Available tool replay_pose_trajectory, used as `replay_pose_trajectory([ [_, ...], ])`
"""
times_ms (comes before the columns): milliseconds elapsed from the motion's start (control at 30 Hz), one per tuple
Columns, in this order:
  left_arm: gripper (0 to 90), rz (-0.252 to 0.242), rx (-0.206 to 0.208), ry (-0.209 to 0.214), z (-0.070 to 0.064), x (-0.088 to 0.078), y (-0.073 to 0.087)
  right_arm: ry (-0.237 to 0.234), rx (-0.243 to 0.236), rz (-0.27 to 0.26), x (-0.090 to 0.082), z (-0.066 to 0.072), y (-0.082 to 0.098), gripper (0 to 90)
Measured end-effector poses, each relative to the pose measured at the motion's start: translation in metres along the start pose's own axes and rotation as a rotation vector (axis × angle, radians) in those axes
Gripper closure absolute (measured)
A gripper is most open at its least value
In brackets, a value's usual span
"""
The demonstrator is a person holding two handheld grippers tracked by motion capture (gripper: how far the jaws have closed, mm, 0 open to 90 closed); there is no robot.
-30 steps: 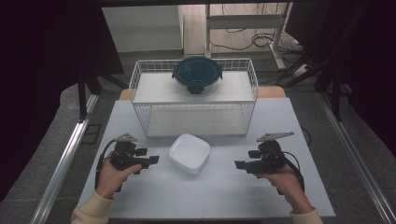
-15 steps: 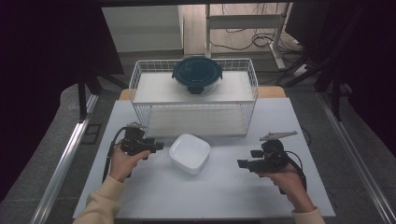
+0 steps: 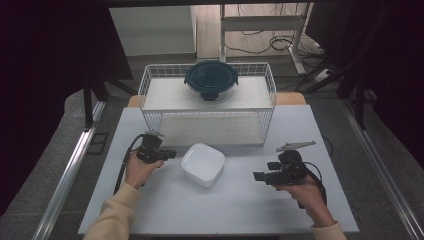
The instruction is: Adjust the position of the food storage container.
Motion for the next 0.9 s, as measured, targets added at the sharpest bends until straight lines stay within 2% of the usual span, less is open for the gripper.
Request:
replay_pose_trajectory([
  [33, 89.7, 0.012, 0.015, 0.008, -0.002, 0.003, -0.001, -0.001, 0.003, 0.001, 0.0, 0.0, 0.0, 24.0],
  [133, 90.0, 0.028, 0.018, 0.023, -0.005, 0.007, 0.0, 0.001, 0.003, 0.003, 0.001, -0.002, 0.001, 24.0],
  [233, 90.0, 0.057, 0.029, 0.067, -0.013, 0.013, 0.004, 0.002, 0.008, 0.004, 0.0, -0.004, 0.002, 24.0],
  [333, 90.0, 0.068, 0.038, 0.072, -0.017, 0.012, 0.005, 0.005, 0.016, 0.002, -0.001, -0.006, 0.002, 24.0],
  [367, 90.0, 0.075, 0.037, 0.091, -0.02, 0.009, 0.006, 0.008, 0.02, 0.002, -0.001, -0.006, 0.002, 24.0],
  [400, 90.0, 0.075, 0.037, 0.091, -0.02, 0.009, 0.006, 0.008, 0.02, 0.002, -0.001, -0.006, 0.002, 24.0],
  [467, 90.0, 0.084, 0.047, 0.112, -0.026, 0.006, 0.013, 0.009, 0.024, -0.001, -0.003, -0.008, 0.002, 24.0],
  [533, 90.0, 0.091, 0.039, 0.129, -0.03, 0.005, 0.019, 0.01, 0.024, -0.005, -0.004, -0.008, 0.002, 24.0],
  [600, 90.0, 0.116, 0.056, 0.136, -0.031, 0.004, 0.024, 0.009, 0.024, -0.007, -0.004, -0.008, 0.001, 24.0],
  [700, 90.0, 0.115, 0.055, 0.133, -0.034, 0.005, 0.028, 0.008, 0.022, -0.006, -0.004, -0.008, 0.001, 24.0],
  [900, 90.0, 0.112, 0.05, 0.165, -0.039, 0.005, 0.029, 0.009, 0.027, -0.001, -0.004, -0.01, 0.002, 24.0],
])
Point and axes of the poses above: each handheld gripper's, and its own axes: x roughly forward along the jaws, y roughly out of its underside, z roughly to its left, the point moved 3 cm from there along x, roughly forward along the jaws, and after that the axes turned 13 degrees about -z, right-handed, at the moved point
